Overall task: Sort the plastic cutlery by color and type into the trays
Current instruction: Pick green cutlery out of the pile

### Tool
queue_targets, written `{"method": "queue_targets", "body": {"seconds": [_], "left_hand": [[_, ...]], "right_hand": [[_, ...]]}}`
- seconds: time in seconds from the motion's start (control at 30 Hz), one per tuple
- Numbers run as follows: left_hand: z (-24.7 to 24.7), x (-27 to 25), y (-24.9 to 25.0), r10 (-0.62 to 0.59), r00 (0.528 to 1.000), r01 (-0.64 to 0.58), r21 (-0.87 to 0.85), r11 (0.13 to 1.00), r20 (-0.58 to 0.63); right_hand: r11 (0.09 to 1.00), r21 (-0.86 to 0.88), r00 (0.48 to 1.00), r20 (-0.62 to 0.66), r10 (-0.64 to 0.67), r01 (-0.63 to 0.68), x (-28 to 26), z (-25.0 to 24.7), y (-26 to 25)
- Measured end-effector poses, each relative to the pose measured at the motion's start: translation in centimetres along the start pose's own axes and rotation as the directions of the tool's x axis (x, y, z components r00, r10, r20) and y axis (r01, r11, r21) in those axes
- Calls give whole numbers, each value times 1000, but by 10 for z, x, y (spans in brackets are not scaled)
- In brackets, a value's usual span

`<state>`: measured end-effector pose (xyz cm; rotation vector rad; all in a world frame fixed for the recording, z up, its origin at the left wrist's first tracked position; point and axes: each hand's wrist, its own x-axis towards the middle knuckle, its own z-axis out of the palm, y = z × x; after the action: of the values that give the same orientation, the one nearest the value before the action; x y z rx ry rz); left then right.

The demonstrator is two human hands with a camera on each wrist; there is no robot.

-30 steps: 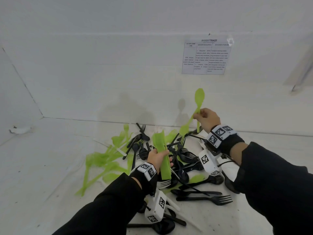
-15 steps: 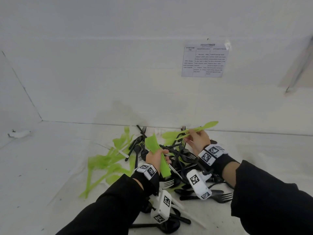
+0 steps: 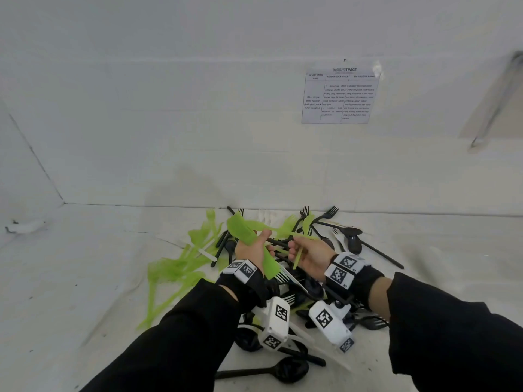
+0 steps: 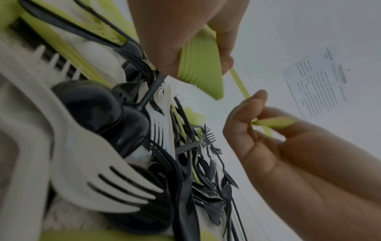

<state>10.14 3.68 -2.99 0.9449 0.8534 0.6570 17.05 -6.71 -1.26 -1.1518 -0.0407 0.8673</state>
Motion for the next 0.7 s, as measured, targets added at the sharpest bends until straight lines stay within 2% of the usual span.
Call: {"method": "queue_targets", "body": {"seconds": [0.07,0.13,0.17,0.2,0.23,0.27,0.3,0.37,0.47,0.57,0.63,0.7], "left_hand": [[-2,2,3,9,1000,-9,-1,1000,-17],[-4,5,6,13,999,-14,-21,1000,-29],[-6,7,7,15,999,-16,-20,1000,-32],[-7,8,7,16,999,-17,-21,1000,-34],[-9,9,7,17,999,-18,-19,1000,-37],[-10,11,6,23,999,-23,-17,1000,-46],[-12,11,5,25,998,-25,-8,1000,-57],[-14,12,1,6,998,-5,23,1000,-59],[-13,7,-6,-20,1000,18,104,994,13],[-9,-1,-11,-18,994,5,123,992,104],[-8,-3,-14,-12,995,-1,130,992,101],[-10,-1,-18,-40,995,29,127,992,88]], "right_hand": [[990,-133,999,20,46,-43,0,-3,0],[913,-405,999,-40,34,-48,2,-6,-2],[800,-598,996,-90,-7,-48,5,-8,-4],[642,-765,990,-127,-63,-58,7,-10,-6],[472,-879,981,-145,-125,-69,9,-11,-10],[353,-931,970,-160,-181,-88,10,-12,-13],[273,-957,959,-166,-229,-100,10,-12,-17],[178,-983,944,-95,-316,-40,7,-5,-21],[108,-986,932,84,-353,130,4,13,-15],[52,-981,950,164,-267,184,5,29,-3],[54,-980,960,177,-218,193,8,36,5],[111,-973,964,177,-200,201,11,37,11]]}}
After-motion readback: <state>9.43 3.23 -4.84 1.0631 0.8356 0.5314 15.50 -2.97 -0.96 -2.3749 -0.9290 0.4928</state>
